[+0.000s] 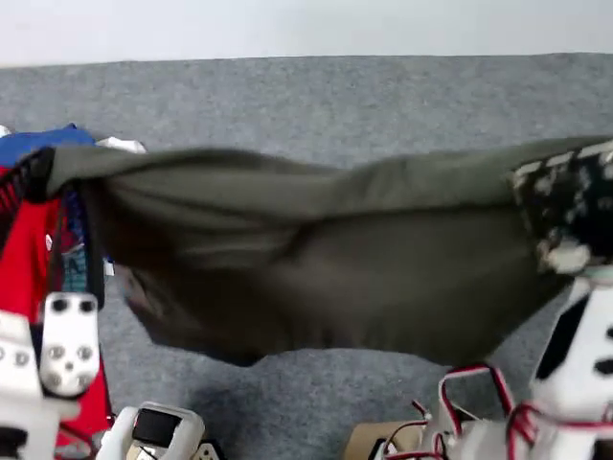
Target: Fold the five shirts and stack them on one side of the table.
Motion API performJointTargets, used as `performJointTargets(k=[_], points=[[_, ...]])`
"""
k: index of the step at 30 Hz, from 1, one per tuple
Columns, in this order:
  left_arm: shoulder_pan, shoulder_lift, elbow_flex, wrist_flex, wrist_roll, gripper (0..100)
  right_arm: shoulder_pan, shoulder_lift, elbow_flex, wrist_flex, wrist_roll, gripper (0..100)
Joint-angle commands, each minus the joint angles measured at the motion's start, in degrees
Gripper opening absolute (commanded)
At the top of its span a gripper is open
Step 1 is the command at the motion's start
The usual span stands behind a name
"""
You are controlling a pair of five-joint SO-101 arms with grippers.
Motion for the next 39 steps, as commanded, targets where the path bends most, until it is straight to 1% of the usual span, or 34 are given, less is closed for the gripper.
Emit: performJointTargets(k=[1,6,10,13,18,21,24,27,29,34,39], points=[[-0.8,-1.2,-1.4,2.6,-1.5,0,0.9,-1.6,-1.4,2.0,1.2,1.0],[-4.9,-1.7,-1.0,5.8,-0.7,0,0.7,-3.0,-1.0,2.2,1.1,1.0],[-5.7,-1.3,-0.3,9.4,0.4,0,0.8,-4.7,7.3,2.2,1.0,1.0],[-5.7,-1.8,4.4,9.9,1.8,0,0.7,-7.8,15.5,2.1,0.9,1.0],[-5.7,-1.5,12.7,9.7,1.8,0,0.6,-10.5,28.9,1.9,0.8,1.0],[-5.7,-1.4,21.7,8.0,1.8,0,-0.2,-10.4,36.7,1.8,0.7,1.0],[-5.8,-1.8,32.2,2.0,1.8,0,-3.8,-10.4,45.7,0.0,0.0,1.0],[-5.5,-1.8,41.3,-6.5,1.8,0,-7.1,-10.4,54.9,-6.2,-2.4,1.0],[-5.4,-1.4,47.2,-14.2,1.8,0,-8.8,-10.4,61.4,-12.5,-3.1,1.0],[-5.4,-1.3,62.9,-36.9,1.8,0,-12.3,-10.4,77.2,-30.9,-3.2,1.0],[-5.4,-1.1,77.8,-58.3,1.5,0,-13.8,-10.1,90.2,-48.6,-3.0,1.0]])
